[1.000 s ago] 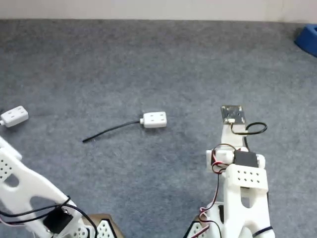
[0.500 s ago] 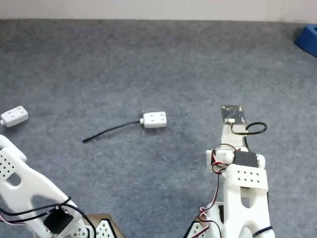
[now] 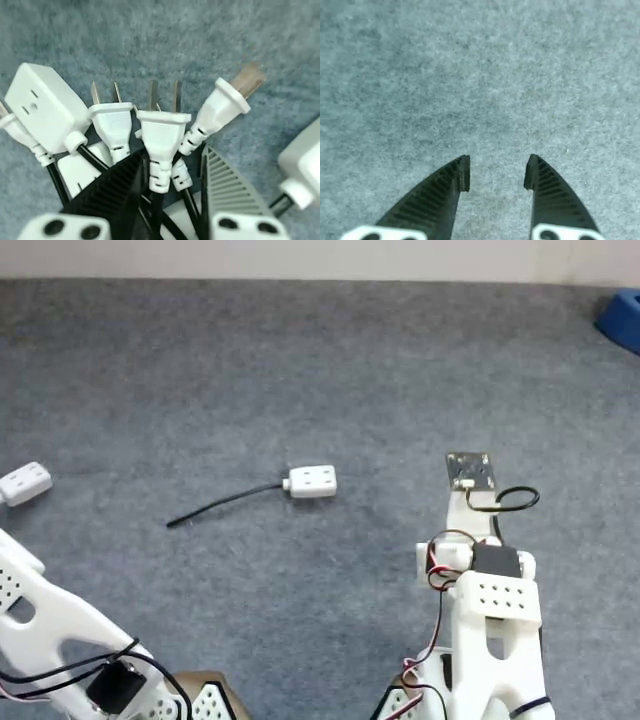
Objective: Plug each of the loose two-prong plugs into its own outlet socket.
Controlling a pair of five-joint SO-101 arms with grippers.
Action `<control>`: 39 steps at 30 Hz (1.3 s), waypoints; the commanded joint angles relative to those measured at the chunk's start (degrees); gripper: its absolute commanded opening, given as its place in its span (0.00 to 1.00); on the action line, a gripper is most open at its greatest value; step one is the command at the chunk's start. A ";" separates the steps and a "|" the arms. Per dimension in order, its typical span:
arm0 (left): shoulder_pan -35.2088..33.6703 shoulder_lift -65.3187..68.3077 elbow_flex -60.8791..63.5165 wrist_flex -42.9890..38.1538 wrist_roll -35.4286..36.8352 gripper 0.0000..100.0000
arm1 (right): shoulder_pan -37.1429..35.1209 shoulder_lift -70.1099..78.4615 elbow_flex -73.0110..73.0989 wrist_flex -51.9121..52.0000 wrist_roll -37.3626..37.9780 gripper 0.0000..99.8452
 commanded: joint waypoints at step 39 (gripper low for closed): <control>9.36 -13.85 -0.40 12.13 0.97 0.09 | -0.31 -0.84 0.40 0.57 2.55 0.19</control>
